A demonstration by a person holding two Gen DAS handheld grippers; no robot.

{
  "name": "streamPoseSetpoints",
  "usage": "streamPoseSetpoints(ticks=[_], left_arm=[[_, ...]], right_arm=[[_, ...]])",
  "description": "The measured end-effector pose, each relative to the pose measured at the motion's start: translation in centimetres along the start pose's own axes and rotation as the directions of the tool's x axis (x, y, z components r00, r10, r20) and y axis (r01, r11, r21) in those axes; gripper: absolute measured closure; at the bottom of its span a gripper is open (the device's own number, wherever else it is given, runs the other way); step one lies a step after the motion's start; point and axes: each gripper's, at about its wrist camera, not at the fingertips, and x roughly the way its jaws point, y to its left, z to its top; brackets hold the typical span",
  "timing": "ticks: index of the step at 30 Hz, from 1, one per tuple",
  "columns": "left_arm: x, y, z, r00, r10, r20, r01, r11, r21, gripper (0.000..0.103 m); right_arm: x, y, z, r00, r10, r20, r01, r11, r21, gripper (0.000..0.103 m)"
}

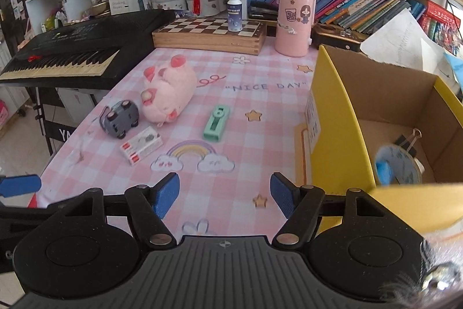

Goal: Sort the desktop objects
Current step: 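Move both open tools toward the small white box and green stapler, then grasp the small white box with the left tool while the right tool grasps the green stapler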

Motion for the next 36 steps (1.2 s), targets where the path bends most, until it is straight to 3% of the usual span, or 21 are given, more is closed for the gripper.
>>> streamPoseSetpoints(ticks=[21,27,36], left_arm=[[7.2,-2.1,4.7,1.0,0.005,-0.017,-0.006,0.999,-0.039,0.021],[9.7,-2.8,4.7,0.998,0.043,-0.037,-0.043,0.999,-0.006,0.021],[11.7,-2.8,4.9,0.996,0.052,-0.066,-0.052,0.999,-0.002,0.026]], right_arm=[[7.5,-1.5,6.3,0.998,0.043,-0.042,-0.045,0.997,-0.054,0.044],[9.6,-1.4,7.0,0.995,0.06,-0.079,-0.066,0.995,-0.075,0.056],[11.9,-1.7,7.3,0.989,0.067,-0.129,-0.077,0.994,-0.076,0.057]])
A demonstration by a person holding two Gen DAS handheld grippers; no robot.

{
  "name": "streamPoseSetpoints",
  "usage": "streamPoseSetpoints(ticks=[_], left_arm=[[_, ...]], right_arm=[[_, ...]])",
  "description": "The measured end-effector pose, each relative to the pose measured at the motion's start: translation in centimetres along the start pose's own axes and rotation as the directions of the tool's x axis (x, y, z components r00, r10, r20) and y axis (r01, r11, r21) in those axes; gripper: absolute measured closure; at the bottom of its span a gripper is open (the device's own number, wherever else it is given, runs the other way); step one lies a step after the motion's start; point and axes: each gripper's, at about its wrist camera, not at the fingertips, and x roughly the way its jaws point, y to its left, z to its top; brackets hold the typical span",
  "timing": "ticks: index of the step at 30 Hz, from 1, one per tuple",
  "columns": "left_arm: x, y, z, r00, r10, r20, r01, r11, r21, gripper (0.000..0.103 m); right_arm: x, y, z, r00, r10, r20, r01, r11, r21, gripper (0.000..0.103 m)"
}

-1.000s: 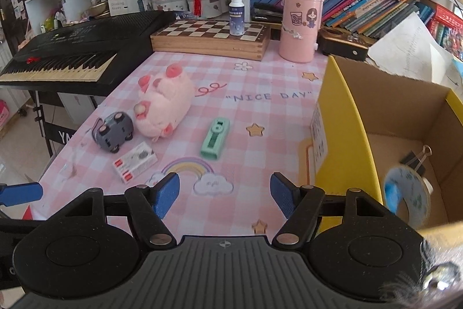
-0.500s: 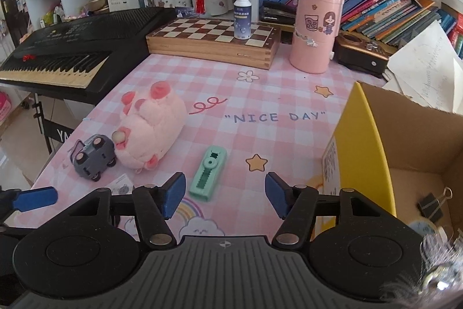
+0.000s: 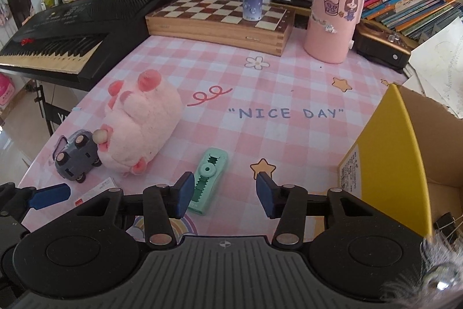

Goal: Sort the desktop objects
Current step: 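Grasp the small white box with the left tool while the right tool grasps the green stapler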

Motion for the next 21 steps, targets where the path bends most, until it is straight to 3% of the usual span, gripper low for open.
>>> streamPoseSetpoints(ticks=[5,7,9,21], left_arm=[[0.2,-0.1,0.1,1.0,-0.027,0.004,0.027,0.999,0.021,0.053],[0.0,-0.2,0.0,0.999,-0.045,0.011,0.044,0.998,0.041,0.068],[-0.1,-0.3,0.0,0.998,-0.055,0.014,0.054,0.997,0.052,0.075],[-1.6,0.5,0.0,0.996,-0.082,0.03,0.081,0.996,0.036,0.075]], right_arm=[[0.5,-0.1,0.1,1.0,0.014,-0.015,-0.014,1.0,0.007,0.059],[0.8,0.1,0.1,1.0,0.02,-0.023,-0.02,1.0,0.004,0.06],[1.0,0.3,0.1,0.999,0.029,-0.03,-0.029,1.0,0.001,0.06],[2.7,1.3,0.2,0.999,0.02,-0.038,-0.02,1.0,-0.016,0.064]])
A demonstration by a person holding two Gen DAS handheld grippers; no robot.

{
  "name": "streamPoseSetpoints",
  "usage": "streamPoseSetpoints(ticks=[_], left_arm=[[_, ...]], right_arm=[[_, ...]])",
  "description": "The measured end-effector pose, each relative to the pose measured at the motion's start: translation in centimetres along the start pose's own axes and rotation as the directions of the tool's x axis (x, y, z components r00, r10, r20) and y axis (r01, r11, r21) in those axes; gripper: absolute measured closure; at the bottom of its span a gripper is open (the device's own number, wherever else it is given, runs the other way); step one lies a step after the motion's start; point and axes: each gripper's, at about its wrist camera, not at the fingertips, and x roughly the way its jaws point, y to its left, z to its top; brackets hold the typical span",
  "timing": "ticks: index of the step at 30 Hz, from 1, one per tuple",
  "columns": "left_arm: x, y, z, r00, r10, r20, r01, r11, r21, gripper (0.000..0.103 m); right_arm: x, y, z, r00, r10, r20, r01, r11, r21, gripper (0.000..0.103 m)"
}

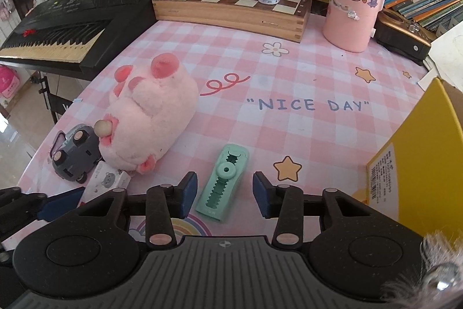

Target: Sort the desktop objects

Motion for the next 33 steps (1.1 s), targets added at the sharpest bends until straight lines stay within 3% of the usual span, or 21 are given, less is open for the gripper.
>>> streamPoseSetpoints(ticks=[4,7,21,33], left_arm=[[-0.4,0.2,-0.3,1.0,-0.001,-0.001,0.001,1.0,-0.005,0.075],[-0.7,0.4,-0.5,1.0,0.002,0.002,-0.002,1.0,-0.012,0.075],[-4.6,0.9,-1.7,0.997,-0.011,0.076,0.013,1.0,-0.025,0.075],[-10.7,1.2,-3.8,0.986,-0.053,0.16,0.052,0.999,0.013,0.075]], right_arm=[[0.6,0.2,-0.3,1.0,-0.017,0.0,0.017,1.0,-0.024,0.069],[0.7,0.2,-0.6,1.0,-0.011,0.01,0.011,0.999,-0.036,0.08],[-3.6,1.0,-1.2,0.997,0.021,0.077,-0.019,0.999,-0.026,0.08],[-11.6,2.2,-5.1,0.986,0.059,0.158,-0.059,0.998,-0.004,0.08]])
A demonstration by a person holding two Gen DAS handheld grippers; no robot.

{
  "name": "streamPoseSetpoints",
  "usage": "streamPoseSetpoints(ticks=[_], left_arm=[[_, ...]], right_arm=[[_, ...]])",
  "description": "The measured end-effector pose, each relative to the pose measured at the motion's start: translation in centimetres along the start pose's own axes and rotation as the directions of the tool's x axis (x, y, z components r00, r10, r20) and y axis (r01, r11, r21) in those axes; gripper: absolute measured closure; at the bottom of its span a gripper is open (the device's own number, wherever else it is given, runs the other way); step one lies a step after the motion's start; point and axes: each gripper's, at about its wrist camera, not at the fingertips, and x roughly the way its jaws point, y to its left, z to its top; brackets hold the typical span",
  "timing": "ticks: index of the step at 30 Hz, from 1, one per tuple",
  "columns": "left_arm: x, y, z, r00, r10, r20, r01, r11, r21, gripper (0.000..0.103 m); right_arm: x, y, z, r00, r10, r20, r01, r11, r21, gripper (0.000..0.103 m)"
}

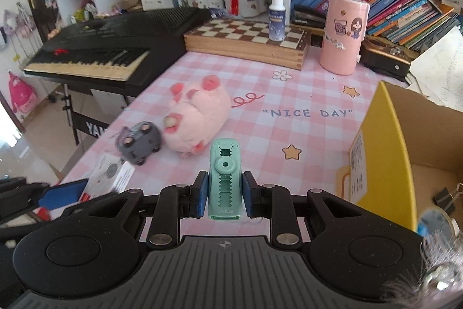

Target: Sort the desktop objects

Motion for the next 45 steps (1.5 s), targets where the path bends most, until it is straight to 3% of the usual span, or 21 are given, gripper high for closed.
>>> streamPoseSetpoints(ticks=[13,25,34,45], left_arm=[[-6.2,-0.1,-3.6,0.998,-0.048,0.034,0.047,0.998,0.05,0.075],[-11.0,-0.2,-8.1,0.99,-0.137,0.027,0.134,0.988,0.074,0.075],[-12.5,-2.4,-10.1,0.972,-0.234,-0.001,0.231,0.961,0.149,0.075],[-12.7,-6.2,-10.6,0.942,-0.333,-0.031,0.33,0.911,0.248,0.075]], right_arm=[[-7.4,2.3,-5.6,1.0,-0.026,0.018,0.025,0.999,0.047,0.08],[-13.1,4.9,-11.7,0.996,-0.088,0.013,0.087,0.992,0.086,0.08],[-16.5,4.7,-16.0,0.988,-0.157,-0.007,0.156,0.972,0.174,0.08],[-19.4,2.3,-18.6,0.968,-0.252,-0.021,0.247,0.927,0.282,0.08]])
